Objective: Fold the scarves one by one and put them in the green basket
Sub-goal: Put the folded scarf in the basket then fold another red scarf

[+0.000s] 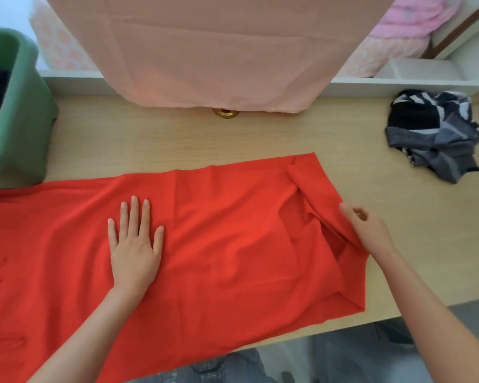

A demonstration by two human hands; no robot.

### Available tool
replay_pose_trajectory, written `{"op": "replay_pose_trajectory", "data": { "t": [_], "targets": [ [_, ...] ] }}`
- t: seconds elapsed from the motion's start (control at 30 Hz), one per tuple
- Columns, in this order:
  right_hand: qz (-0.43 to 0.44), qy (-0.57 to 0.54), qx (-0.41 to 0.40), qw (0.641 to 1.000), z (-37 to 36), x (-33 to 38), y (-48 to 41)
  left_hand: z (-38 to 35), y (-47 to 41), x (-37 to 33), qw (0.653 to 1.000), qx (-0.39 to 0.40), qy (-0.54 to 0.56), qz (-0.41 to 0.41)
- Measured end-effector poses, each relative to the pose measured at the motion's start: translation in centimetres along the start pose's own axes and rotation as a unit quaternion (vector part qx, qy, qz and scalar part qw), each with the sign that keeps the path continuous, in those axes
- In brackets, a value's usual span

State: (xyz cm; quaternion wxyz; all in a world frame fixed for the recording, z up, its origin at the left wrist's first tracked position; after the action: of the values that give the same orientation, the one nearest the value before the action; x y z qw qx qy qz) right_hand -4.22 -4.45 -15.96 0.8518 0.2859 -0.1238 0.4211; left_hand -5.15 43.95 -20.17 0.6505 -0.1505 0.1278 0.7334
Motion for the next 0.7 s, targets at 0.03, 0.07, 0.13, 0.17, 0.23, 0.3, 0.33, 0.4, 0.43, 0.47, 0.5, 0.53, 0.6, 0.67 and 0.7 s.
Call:
{"op": "replay_pose_trajectory", "data": {
  "t": [0.03,0.07,0.13,0.17,0.23,0.3,0.33,0.4,0.43,0.47,0.5,0.53,0.6,0.67,0.7],
  "targets": [
    [0.001,0.009,-0.002,1.0,0.1,-0.8,1.0,0.1,0.0,-0.2,1.0,-0.002,0.002,-0.002],
    [0.001,0.009,-0.003,1.0,0.1,-1.7,1.9,0.3,0.2,-0.8,1.0,-0.007,0.005,-0.009],
    [0.004,0.002,-0.013,1.0,-0.1,-3.0,3.6,0.9,0.9,-3.4,0.999,-0.014,0.017,-0.048],
    [0.007,0.0,-0.023,1.0,-0.1,-3.4,4.3,0.8,1.5,-5.4,0.997,-0.01,0.027,-0.075],
    [0.01,-0.019,-0.054,0.998,-0.1,-4.1,5.3,-0.2,3.1,-9.3,0.991,0.013,0.048,-0.125],
    [0.028,-0.026,-0.079,0.996,-0.6,-4.1,6.0,-1.9,4.6,-11.4,0.987,0.047,0.057,-0.141],
    [0.032,-0.023,-0.086,0.996,-0.9,-4.4,6.2,-2.8,5.1,-11.9,0.986,0.062,0.054,-0.143],
    [0.03,-0.028,-0.109,0.993,-1.0,-5.4,6.5,-4.1,5.8,-11.8,0.986,0.082,0.034,-0.145],
    [0.022,-0.041,-0.124,0.991,-0.6,-6.0,6.6,-4.3,5.9,-11.7,0.986,0.084,0.023,-0.145],
    [0.01,-0.051,-0.139,0.989,0.0,-6.7,6.5,-4.4,6.0,-11.6,0.986,0.084,0.017,-0.145],
    [-0.003,-0.048,-0.15,0.987,0.7,-7.3,6.4,-4.3,6.0,-11.6,0.986,0.084,0.015,-0.144],
    [-0.01,-0.031,-0.156,0.987,1.4,-7.8,6.2,-4.3,6.0,-11.7,0.986,0.085,0.016,-0.143],
    [-0.019,-0.009,-0.162,0.987,2.6,-8.9,6.1,-4.1,6.0,-11.9,0.986,0.083,0.016,-0.14],
    [-0.029,-0.028,-0.187,0.982,4.0,-9.6,7.1,-4.1,6.0,-11.9,0.987,0.083,0.015,-0.14],
    [-0.021,-0.035,-0.205,0.978,4.6,-9.7,7.9,-4.1,6.1,-11.9,0.987,0.082,0.015,-0.139]
  ]
}}
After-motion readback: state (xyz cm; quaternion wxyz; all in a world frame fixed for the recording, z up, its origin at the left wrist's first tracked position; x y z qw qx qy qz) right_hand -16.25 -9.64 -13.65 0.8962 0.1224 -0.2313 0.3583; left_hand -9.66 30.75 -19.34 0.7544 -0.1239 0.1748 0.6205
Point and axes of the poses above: each hand's wrist, its own y-axis away from the middle knuckle, its own z-axis out of the back of the hand, x = y × z, the point moved 8 cm from there along -y, towards the middle knuckle, and after that the axes turned 10 degrees about y, right-handed, at the moved point
